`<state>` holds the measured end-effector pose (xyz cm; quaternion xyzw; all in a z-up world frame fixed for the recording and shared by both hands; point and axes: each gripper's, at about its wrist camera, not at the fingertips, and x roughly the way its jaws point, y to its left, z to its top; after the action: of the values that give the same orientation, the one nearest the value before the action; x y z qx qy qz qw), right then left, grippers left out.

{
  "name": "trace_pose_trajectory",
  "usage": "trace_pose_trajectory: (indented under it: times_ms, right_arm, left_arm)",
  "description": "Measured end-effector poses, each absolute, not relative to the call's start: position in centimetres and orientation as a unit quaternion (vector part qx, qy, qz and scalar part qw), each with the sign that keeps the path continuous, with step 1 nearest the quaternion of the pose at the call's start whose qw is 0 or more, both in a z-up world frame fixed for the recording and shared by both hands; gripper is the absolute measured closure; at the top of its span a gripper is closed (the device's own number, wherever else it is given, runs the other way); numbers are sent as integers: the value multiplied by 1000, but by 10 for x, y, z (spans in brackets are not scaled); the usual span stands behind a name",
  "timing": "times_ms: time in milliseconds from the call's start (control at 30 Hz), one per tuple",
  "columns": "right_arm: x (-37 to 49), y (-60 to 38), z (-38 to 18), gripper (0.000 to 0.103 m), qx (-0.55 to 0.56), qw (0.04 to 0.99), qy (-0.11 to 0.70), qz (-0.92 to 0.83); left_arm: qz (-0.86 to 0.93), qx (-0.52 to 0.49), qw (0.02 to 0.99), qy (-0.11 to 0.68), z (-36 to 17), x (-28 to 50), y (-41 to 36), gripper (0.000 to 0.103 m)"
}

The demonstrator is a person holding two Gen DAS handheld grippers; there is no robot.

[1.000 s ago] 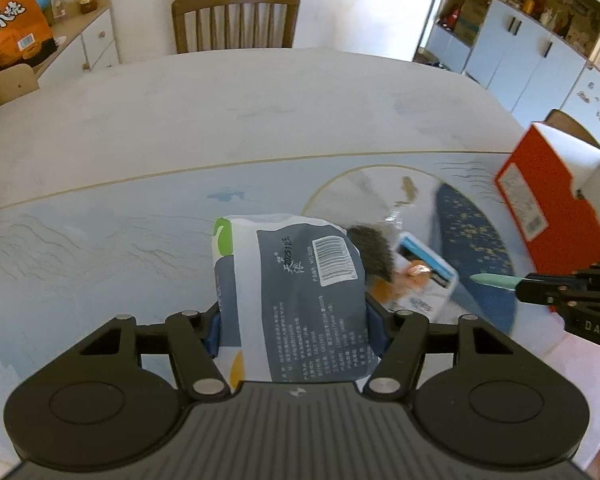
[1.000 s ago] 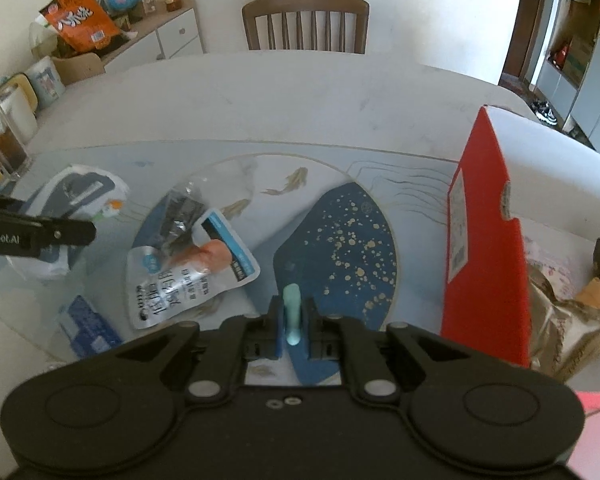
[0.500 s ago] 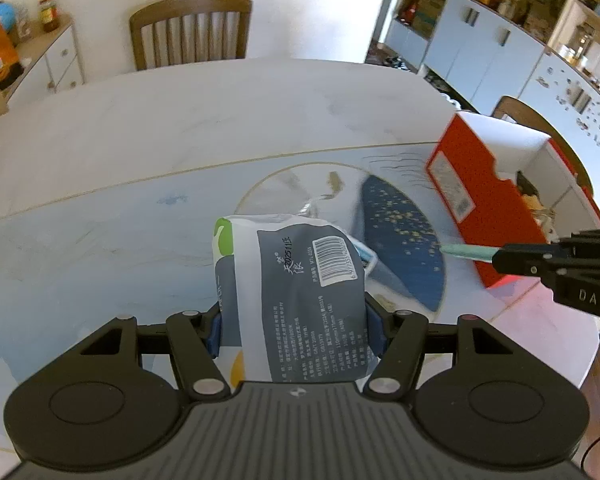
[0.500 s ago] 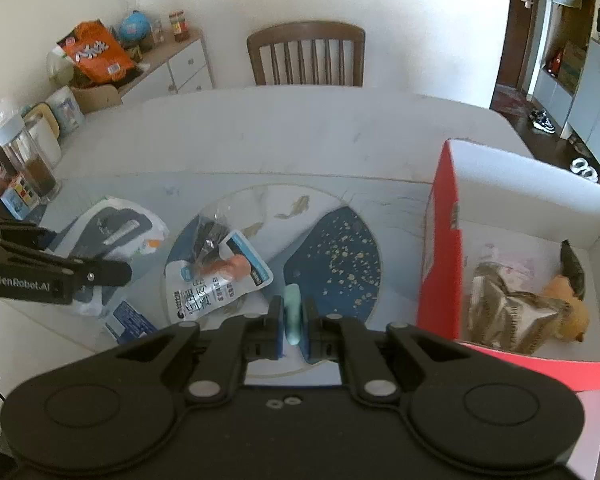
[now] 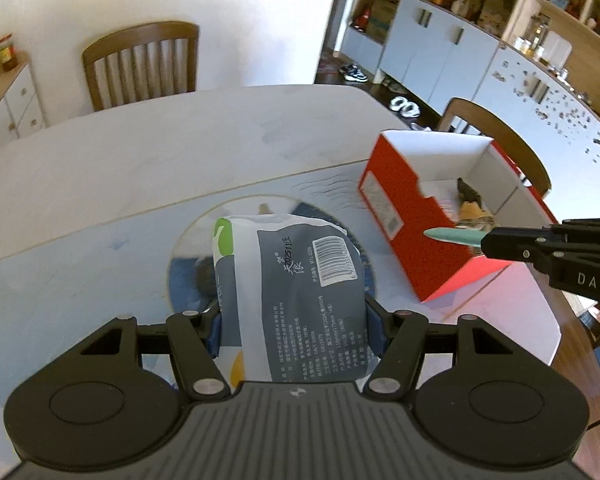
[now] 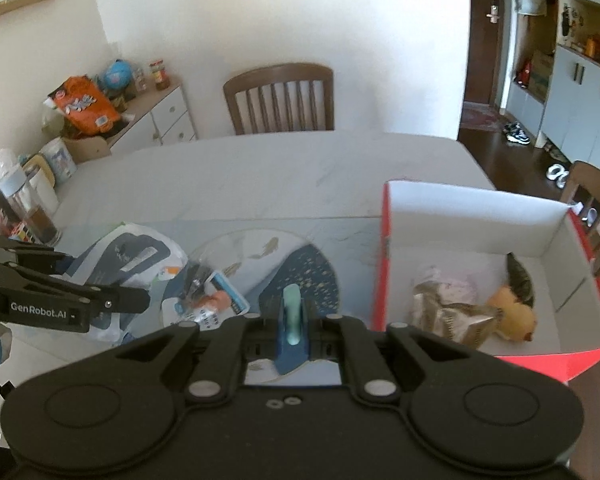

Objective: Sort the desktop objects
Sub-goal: 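Carry the grey-white bag and mint-green stick over the red box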

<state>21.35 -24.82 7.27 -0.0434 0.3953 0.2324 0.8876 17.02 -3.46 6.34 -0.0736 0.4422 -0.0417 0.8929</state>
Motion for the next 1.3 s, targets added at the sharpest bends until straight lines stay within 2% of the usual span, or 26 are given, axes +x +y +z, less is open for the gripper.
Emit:
trace_pose_trajectory:
  times_ms: [733,1300]
  right_arm:
    - [256,-352,84,95,-26,906,381,180]
    - [302,-423,68,95,-21,909,386,157]
  left_arm:
    - [-119,-33,890,438,74,248,-159,40]
    - [-127,12,878,462,51,317,-239,40]
